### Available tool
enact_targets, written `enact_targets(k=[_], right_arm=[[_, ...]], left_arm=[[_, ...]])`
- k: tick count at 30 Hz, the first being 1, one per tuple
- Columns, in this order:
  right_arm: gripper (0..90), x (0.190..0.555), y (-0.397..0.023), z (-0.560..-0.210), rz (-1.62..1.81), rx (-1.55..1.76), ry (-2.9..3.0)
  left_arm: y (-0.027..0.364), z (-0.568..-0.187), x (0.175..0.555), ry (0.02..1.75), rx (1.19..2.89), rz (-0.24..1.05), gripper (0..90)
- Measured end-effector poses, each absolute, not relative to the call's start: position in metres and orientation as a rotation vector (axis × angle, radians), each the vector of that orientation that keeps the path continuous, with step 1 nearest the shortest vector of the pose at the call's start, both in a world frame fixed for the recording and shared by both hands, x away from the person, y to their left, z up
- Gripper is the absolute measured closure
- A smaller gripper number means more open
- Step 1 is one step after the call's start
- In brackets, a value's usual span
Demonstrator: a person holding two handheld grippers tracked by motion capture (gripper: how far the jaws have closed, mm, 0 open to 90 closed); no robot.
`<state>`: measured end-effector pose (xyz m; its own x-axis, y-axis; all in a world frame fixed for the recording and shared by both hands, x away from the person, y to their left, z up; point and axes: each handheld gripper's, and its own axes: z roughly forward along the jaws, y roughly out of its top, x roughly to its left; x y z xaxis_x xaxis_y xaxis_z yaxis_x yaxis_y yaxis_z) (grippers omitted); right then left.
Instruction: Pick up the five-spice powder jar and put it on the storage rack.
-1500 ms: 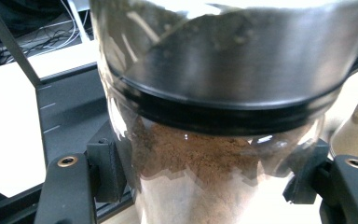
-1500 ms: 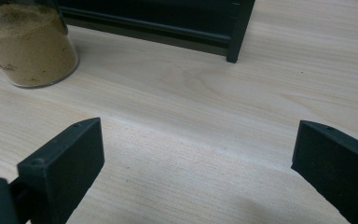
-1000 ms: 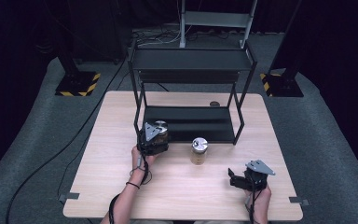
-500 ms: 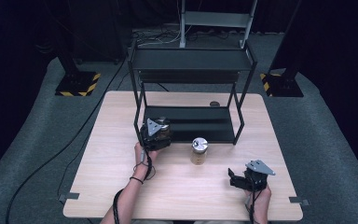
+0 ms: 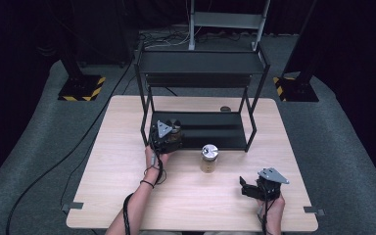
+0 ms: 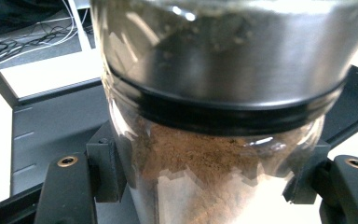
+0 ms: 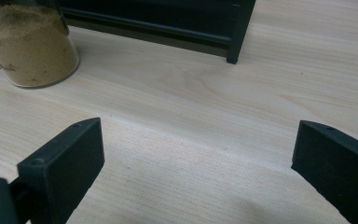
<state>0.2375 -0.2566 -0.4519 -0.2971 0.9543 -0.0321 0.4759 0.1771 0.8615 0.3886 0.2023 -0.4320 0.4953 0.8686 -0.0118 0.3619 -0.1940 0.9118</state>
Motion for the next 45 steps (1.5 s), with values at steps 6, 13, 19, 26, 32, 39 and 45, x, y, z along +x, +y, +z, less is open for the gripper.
enact_targets(k=[6,13,19,26,32,39,45], right_arm=[[1.1,0.237,-0.257,-0.452,1.039,1.344,1.863],[1.1,0.237,-0.257,-0.452,1.038,1.344,1.863],[1.1,0.237,-0.257,-0.452,1.038,1.343,1.863],[1.1,0.237,-0.257,-0.452,1.038,1.343,1.864],[1.1,0.237,-0.257,-0.452,1.041,1.343,1.864],[1.1,0.237,-0.257,-0.452,1.042,1.343,1.864],[1.1,0.237,-0.258,-0.452,1.043,1.343,1.865]], left_arm=[[0.197,-0.435,0.394,1.041,1.782,0.649,31.6],[0.193,-0.435,0.402,1.055,1.787,0.649,31.6],[0.192,-0.438,0.408,1.078,1.77,0.634,31.6],[0.189,-0.44,0.415,1.103,1.763,0.611,31.6],[0.186,-0.443,0.418,1.129,1.745,0.616,31.6],[0.182,-0.447,0.421,1.153,1.725,0.619,31.6],[0.179,-0.452,0.422,1.163,1.715,0.621,31.7]])
